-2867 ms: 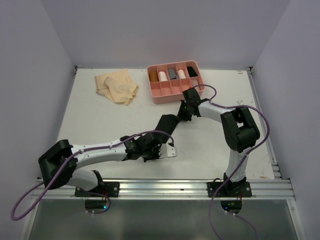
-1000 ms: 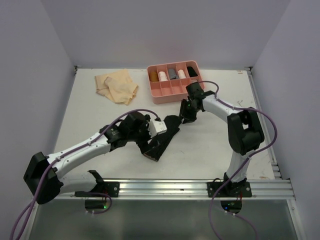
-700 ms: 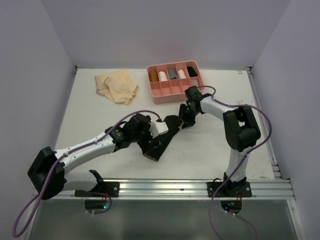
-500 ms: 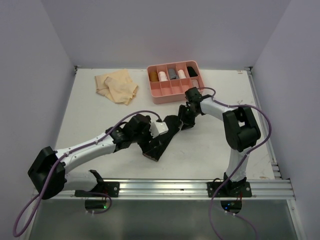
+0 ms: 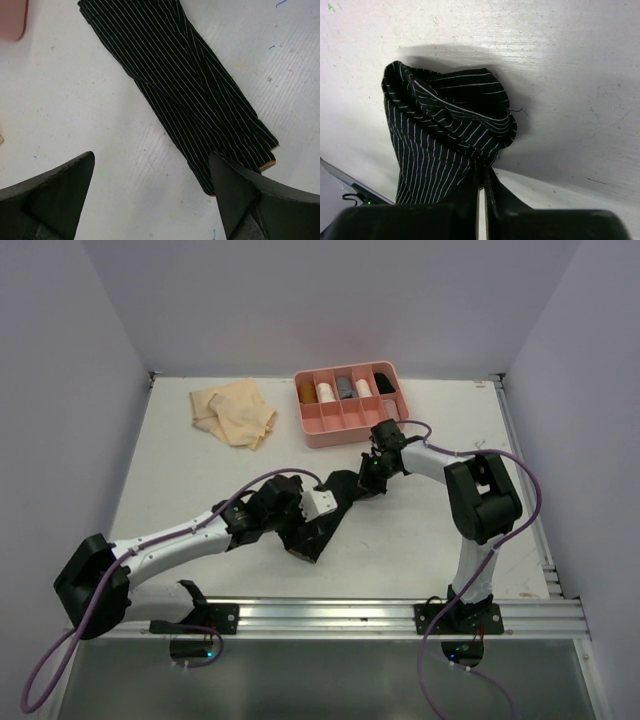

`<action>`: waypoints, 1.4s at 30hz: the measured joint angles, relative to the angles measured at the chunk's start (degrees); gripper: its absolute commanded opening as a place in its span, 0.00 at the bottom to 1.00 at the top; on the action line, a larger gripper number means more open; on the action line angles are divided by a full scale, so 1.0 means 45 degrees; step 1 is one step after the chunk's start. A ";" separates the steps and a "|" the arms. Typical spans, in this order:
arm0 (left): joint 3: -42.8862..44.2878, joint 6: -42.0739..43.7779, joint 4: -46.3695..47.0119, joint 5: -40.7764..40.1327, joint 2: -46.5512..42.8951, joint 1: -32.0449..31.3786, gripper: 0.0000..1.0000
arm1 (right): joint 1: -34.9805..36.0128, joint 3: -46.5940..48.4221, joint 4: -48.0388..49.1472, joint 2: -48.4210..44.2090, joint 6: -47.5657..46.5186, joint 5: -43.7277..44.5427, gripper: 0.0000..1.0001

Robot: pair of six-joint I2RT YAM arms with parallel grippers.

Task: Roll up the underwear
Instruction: Fold the underwear

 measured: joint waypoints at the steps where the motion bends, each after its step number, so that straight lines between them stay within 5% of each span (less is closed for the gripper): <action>1: -0.0087 0.0078 0.0092 -0.0262 -0.0005 -0.0180 1.00 | 0.0000 0.0000 0.0034 0.0000 0.0015 -0.0015 0.00; 8: -0.1059 0.0437 0.0389 -0.1263 0.0112 -0.2385 1.00 | 0.0000 0.0000 0.0063 0.0000 0.0058 -0.0044 0.00; 42: 0.0019 0.0384 0.0282 -0.1632 0.2259 -0.2890 1.00 | 0.0000 0.0024 0.0029 0.0010 0.0029 -0.0039 0.00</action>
